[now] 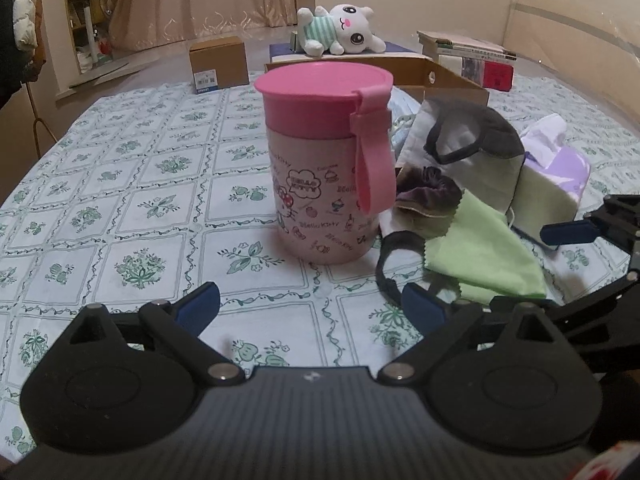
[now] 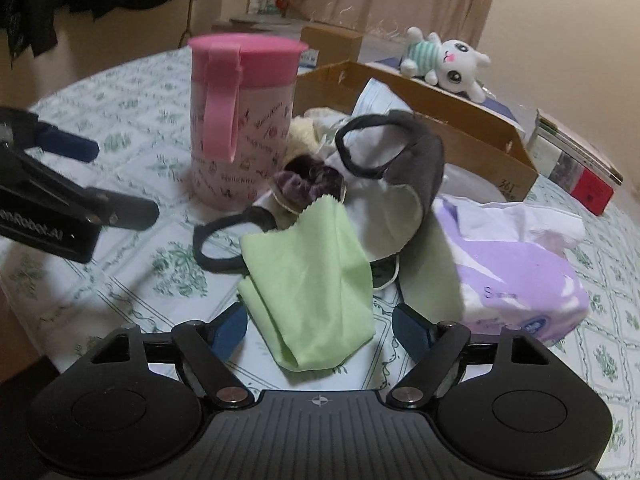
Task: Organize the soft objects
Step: 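Reach the right gripper to the light-green cloth and close on it, then lift the green cloth with the right gripper while the left gripper grasps the dark scrunchie, then carry the cloth into the cardboard box and open right gripper while left drops the scrunchie there, then move the right gripper back toward the grey fabric bag, then close the right gripper on the black handle of the grey bag, then lift the grey bag with the right gripper while the left gripper grasps the clear plastic bag, then carry both bags over the cardboard box and open both grippers to drop them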
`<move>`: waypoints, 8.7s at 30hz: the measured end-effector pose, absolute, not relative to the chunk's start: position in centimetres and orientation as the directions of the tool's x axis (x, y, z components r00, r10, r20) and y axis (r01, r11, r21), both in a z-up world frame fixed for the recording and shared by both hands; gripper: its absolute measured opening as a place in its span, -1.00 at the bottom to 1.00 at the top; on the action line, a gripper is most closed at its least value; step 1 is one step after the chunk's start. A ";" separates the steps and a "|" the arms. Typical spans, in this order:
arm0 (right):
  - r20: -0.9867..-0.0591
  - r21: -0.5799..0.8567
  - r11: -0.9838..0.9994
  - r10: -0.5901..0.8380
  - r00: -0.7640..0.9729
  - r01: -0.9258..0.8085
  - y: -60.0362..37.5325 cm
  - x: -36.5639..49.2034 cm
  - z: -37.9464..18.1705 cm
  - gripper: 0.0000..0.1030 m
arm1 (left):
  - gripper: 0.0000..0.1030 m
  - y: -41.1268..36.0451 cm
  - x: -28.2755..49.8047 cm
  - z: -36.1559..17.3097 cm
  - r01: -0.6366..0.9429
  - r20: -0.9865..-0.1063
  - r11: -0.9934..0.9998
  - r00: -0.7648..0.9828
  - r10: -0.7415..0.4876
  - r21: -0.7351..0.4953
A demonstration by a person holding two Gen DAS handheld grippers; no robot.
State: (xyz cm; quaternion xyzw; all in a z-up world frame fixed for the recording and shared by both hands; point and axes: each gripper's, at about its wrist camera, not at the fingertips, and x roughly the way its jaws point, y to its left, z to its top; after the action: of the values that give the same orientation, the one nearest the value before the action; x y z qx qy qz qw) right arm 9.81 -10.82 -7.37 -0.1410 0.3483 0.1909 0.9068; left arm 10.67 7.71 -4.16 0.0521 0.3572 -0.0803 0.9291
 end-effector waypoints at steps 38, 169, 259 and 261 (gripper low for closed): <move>-0.505 -0.106 0.980 0.091 0.859 -0.166 -22.1 5.9 -0.3 -0.92 | -0.16 -5.5 13.8 -4.3 0.185 -0.549 0.971 0.833 -0.072 0.152; -0.592 -0.032 0.944 0.248 0.767 -0.329 -13.9 16.9 -2.0 0.22 | 0.94 7.0 11.2 1.5 0.135 -0.571 0.989 0.808 -0.148 -0.065; -0.411 -0.022 0.997 0.061 0.910 -0.077 -30.7 15.6 5.2 -0.85 | -0.95 -9.2 26.9 0.6 0.428 -0.718 0.900 0.653 -0.243 0.086; -0.409 -0.013 0.996 0.074 0.909 -0.086 -30.6 15.7 5.7 -0.85 | -0.95 -9.1 26.8 1.9 0.431 -0.704 0.899 0.664 -0.253 0.083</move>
State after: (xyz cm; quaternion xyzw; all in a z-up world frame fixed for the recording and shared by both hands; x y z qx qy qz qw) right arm 15.65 -30.62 5.66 -0.0152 0.2089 0.0409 0.9770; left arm 26.83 -9.06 1.91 0.1220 0.3640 -0.1890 0.9038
